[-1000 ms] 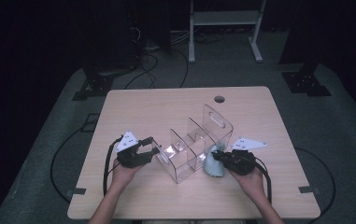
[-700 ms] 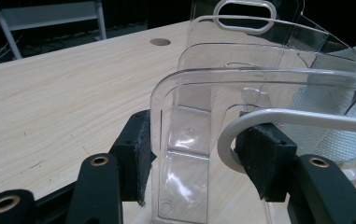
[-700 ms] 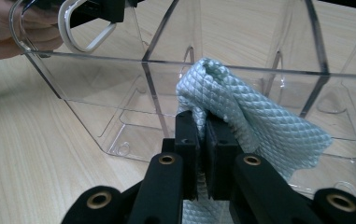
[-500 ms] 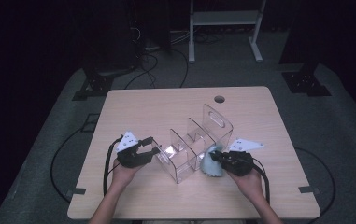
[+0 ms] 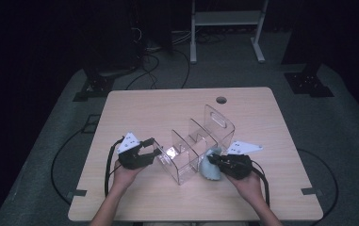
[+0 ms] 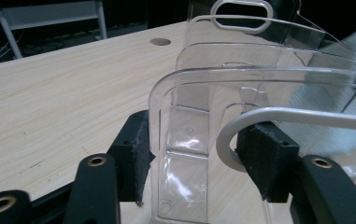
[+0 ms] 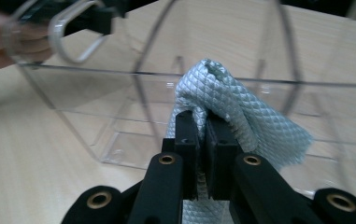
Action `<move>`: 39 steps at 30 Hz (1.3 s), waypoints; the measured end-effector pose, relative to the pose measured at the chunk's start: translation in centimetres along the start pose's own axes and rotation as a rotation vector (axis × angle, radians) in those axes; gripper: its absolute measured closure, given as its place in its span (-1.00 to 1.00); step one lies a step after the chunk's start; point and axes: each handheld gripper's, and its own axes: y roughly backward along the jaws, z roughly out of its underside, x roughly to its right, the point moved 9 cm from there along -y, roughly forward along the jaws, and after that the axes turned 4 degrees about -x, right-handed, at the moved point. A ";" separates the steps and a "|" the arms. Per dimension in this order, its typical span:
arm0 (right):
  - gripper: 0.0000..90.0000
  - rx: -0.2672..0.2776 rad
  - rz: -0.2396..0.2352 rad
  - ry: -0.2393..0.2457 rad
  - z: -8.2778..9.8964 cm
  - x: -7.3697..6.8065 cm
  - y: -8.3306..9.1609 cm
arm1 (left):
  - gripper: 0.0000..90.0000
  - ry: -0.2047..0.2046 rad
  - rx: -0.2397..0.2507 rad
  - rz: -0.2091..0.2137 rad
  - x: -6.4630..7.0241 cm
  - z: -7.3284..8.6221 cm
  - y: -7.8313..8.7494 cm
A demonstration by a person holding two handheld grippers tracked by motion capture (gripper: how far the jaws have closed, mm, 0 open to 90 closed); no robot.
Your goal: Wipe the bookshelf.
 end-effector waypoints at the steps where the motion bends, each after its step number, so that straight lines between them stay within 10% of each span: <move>1: 0.88 0.001 0.009 -0.007 0.0 0.4 0.0 | -0.03 -0.005 -0.003 -0.002 0.0 0.0 0.0; 5: 0.88 0.004 0.018 -0.053 0.4 1.6 0.3 | 0.01 -0.001 -0.004 0.005 0.1 0.0 0.0; 12: 0.88 -0.020 -0.041 0.041 0.1 -2.3 -0.6 | 0.01 0.003 -0.008 0.004 0.2 -0.1 0.0; 19: 0.88 -0.008 -0.006 -0.015 0.2 -0.2 -0.1 | 0.01 -0.003 -0.006 0.012 0.3 -0.1 0.0; 26: 0.88 -0.017 -0.064 0.050 -0.2 -3.2 -0.7 | -0.03 0.004 -0.007 0.012 0.3 -0.1 0.0; 34: 0.88 -0.017 -0.026 -0.002 0.2 -0.6 -0.3 | 0.01 0.000 -0.005 0.010 0.3 -0.1 0.0; 39: 0.88 -0.020 -0.055 0.020 0.0 -1.9 -0.6 | 0.02 0.002 -0.002 0.010 0.2 -0.1 0.0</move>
